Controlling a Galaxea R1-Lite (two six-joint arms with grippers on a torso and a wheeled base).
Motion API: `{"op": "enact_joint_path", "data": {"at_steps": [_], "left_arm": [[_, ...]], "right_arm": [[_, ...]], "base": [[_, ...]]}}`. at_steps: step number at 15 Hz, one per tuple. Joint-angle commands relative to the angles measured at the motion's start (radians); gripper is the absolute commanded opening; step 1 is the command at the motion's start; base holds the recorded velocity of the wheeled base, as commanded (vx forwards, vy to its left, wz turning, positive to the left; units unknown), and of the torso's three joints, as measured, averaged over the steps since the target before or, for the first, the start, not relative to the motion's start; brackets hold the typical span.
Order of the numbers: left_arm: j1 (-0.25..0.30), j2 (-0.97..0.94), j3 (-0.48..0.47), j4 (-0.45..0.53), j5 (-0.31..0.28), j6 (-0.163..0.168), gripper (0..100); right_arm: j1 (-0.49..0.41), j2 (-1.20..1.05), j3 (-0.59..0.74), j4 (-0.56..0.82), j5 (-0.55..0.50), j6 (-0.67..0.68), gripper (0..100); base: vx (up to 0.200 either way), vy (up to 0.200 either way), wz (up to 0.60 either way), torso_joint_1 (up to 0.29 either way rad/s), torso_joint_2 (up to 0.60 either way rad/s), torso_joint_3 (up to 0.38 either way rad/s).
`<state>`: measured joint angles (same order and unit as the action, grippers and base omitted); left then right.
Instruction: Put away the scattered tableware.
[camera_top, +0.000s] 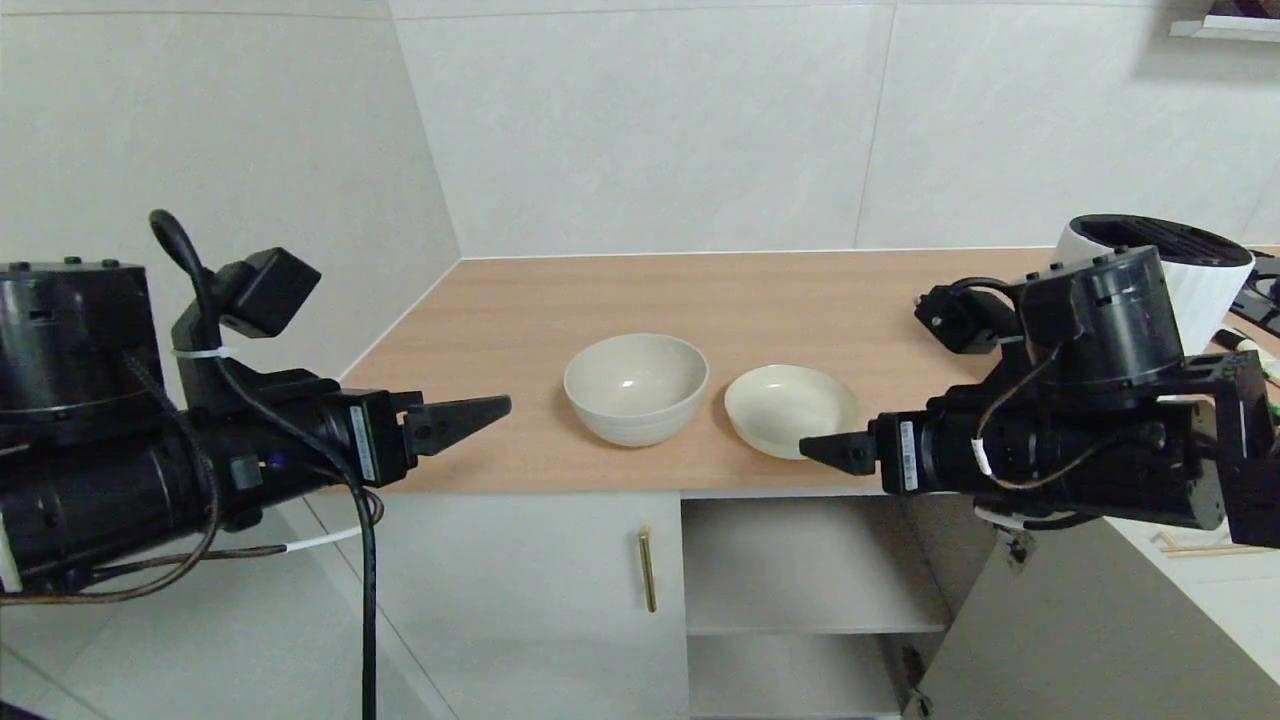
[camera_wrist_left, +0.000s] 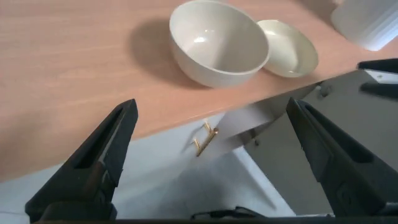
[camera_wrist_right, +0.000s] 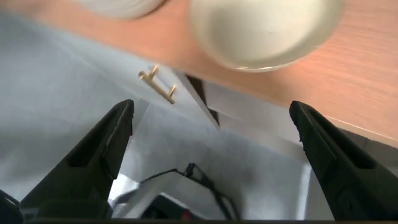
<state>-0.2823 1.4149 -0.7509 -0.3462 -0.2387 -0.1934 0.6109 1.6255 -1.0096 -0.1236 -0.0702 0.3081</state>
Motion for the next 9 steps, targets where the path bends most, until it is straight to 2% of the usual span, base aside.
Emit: {"op": "enact_joint_path", "data": {"at_steps": [1,2,3,4,5,6,9], "left_arm": [[-0.005,0.052,-0.047,0.065,0.001,-0.001,100],[-0.006,0.053,-0.062,0.105,-0.001,-0.003,100],[-0.026,0.058,-0.128,0.225,-0.005,-0.032,100],[-0.032,0.064,-0.151,0.251,-0.005,-0.060,100],[-0.067,0.101,-0.217,0.279,-0.002,-0.192,100],[-0.078,0.136,-0.246,0.277,0.004,-0.279,100],[-0.078,0.213,-0.312,0.277,0.004,-0.429,100]], "right_arm": [[-0.028,0.071,-0.076,0.018,-0.049,0.054,100],[-0.028,0.089,-0.084,0.016,-0.079,0.057,100],[-0.029,0.129,-0.106,0.009,-0.148,0.071,100],[-0.029,0.135,-0.110,0.007,-0.158,0.078,100],[-0.031,0.139,-0.115,-0.008,-0.164,0.101,100],[-0.040,0.139,-0.113,-0.019,-0.166,0.103,100],[-0.049,0.135,-0.113,-0.027,-0.168,0.105,100]], "base": [[0.000,0.000,0.00,0.000,0.00,0.000],[0.000,0.000,0.00,0.000,0.00,0.000],[0.000,0.000,0.00,0.000,0.00,0.000],[0.000,0.000,0.00,0.000,0.00,0.000],[0.000,0.000,0.00,0.000,0.00,0.000],[0.000,0.000,0.00,0.000,0.00,0.000],[0.000,0.000,0.00,0.000,0.00,0.000]]}}
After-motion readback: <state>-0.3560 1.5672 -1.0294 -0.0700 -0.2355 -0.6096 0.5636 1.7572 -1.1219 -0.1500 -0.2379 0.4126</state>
